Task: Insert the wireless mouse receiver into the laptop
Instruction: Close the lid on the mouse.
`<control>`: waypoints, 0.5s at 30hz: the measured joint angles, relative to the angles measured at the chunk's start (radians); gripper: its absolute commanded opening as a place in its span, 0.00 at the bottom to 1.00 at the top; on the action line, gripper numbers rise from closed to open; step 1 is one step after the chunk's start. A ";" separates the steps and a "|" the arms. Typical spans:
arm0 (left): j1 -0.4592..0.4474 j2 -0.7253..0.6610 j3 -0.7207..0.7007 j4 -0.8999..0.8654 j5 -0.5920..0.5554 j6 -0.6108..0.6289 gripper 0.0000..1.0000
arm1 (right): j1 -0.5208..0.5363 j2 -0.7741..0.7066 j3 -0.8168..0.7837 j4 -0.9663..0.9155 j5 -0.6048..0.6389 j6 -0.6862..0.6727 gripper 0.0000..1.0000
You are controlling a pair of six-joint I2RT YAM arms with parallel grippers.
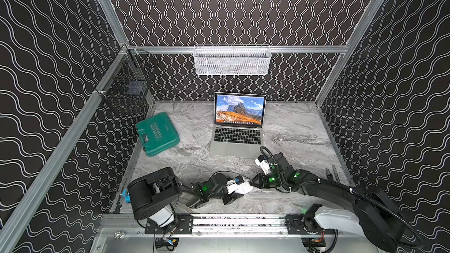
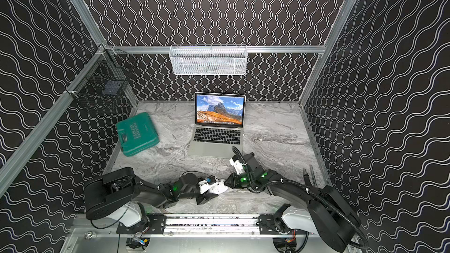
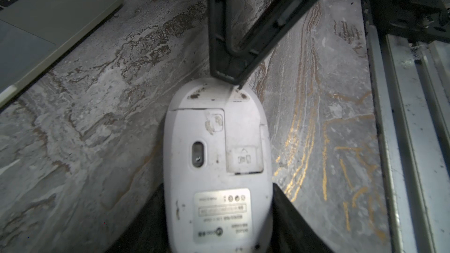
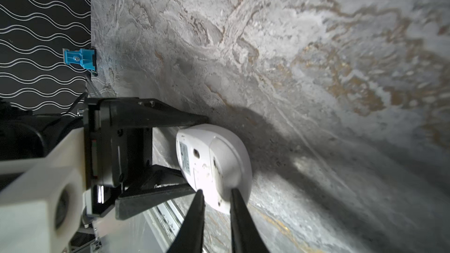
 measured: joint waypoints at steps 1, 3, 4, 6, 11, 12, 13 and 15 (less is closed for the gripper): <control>0.000 0.000 0.000 0.000 0.000 0.000 0.16 | 0.000 0.007 -0.005 0.005 -0.005 0.002 0.18; 0.000 0.000 0.000 0.000 -0.001 -0.001 0.16 | 0.001 0.024 -0.013 0.019 -0.011 0.004 0.18; 0.002 -0.001 0.000 0.000 -0.001 -0.003 0.15 | 0.001 0.030 -0.016 0.034 -0.013 0.009 0.18; 0.005 -0.002 -0.001 0.000 -0.001 -0.004 0.13 | 0.002 0.047 -0.024 0.067 -0.013 0.018 0.18; 0.013 -0.021 -0.016 0.010 -0.008 -0.028 0.12 | 0.012 -0.001 -0.022 0.070 -0.011 0.023 0.54; 0.026 -0.043 -0.027 0.001 0.008 -0.048 0.12 | 0.013 -0.039 -0.018 0.051 -0.008 0.019 0.66; 0.045 -0.072 -0.034 -0.015 0.014 -0.074 0.12 | 0.010 -0.086 -0.013 0.042 0.002 0.014 0.78; 0.080 -0.137 -0.032 -0.019 0.025 -0.135 0.12 | -0.006 -0.166 -0.010 0.047 0.034 0.000 0.97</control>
